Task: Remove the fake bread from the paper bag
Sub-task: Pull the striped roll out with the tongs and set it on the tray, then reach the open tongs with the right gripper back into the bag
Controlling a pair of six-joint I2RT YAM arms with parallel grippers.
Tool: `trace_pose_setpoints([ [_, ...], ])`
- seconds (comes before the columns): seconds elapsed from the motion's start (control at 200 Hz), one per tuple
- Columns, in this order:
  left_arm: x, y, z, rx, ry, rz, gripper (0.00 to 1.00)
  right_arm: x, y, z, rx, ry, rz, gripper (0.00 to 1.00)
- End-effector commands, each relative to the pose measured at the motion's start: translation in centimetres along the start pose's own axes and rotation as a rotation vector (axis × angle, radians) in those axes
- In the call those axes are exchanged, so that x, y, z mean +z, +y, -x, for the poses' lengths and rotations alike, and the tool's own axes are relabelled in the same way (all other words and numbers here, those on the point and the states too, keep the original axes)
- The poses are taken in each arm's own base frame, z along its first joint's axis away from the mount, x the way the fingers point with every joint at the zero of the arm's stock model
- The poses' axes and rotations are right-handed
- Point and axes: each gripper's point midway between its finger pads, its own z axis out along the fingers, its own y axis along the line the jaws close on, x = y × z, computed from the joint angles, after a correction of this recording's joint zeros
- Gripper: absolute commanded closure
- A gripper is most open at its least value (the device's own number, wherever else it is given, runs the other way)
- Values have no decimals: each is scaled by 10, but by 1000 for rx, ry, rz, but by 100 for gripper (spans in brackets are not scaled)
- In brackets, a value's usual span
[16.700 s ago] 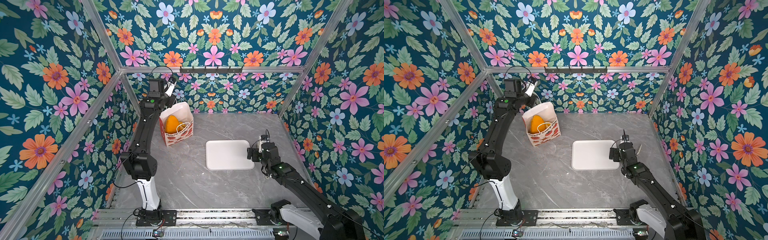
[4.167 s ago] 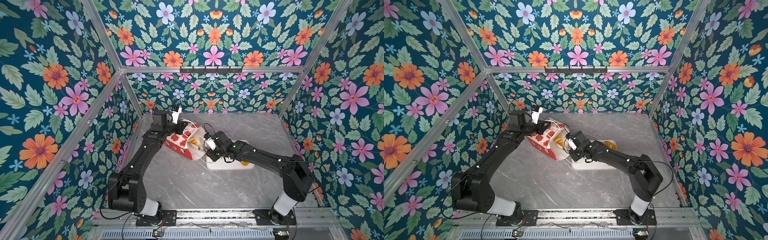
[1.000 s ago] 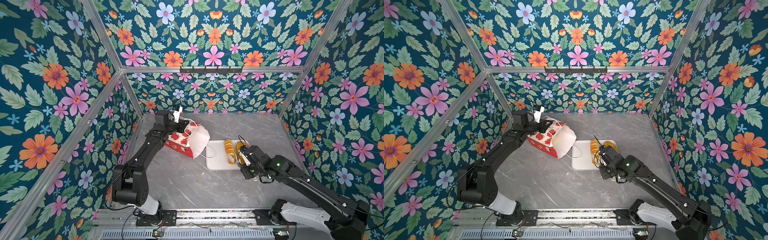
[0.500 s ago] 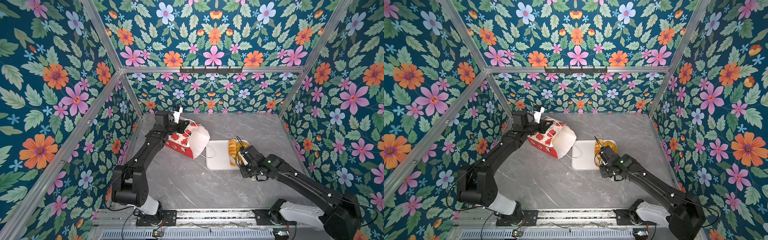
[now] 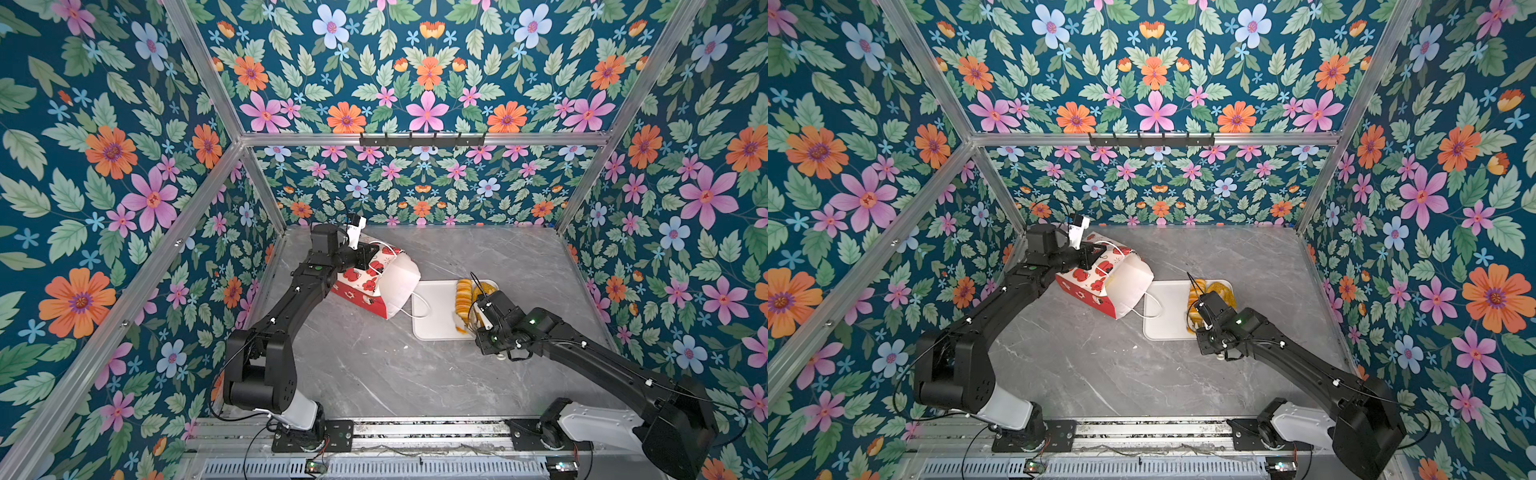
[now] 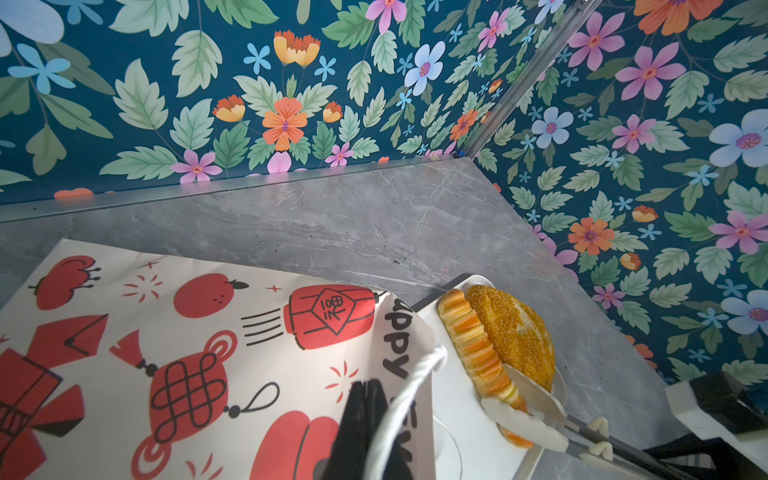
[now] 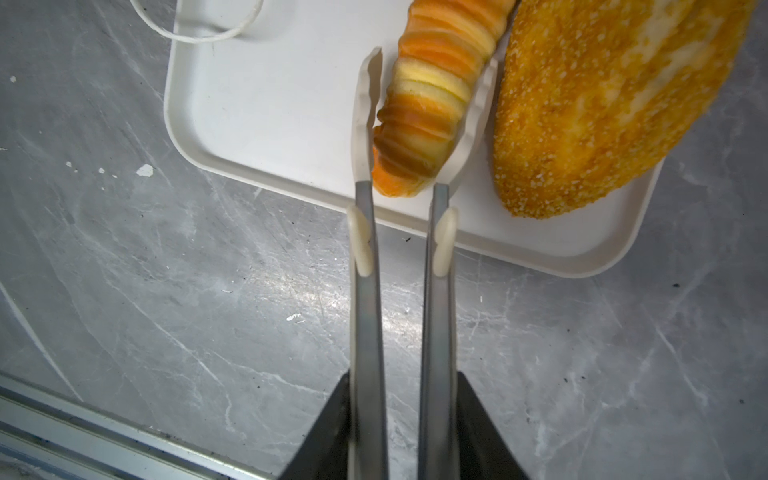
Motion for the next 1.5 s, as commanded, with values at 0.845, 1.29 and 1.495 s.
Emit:
trace_pose_setpoints([
  [0.845,-7,-12,7,95,47,-37,100,-55,119,98,-222,-400,416,65],
  [1.29,-22,-21,15,129,81,-21,100,-1,177,151,-292,-389,533,67],
  [1.495,-26,-26,19,135,86,-28,100,16,179,163,-260,-397,528,64],
])
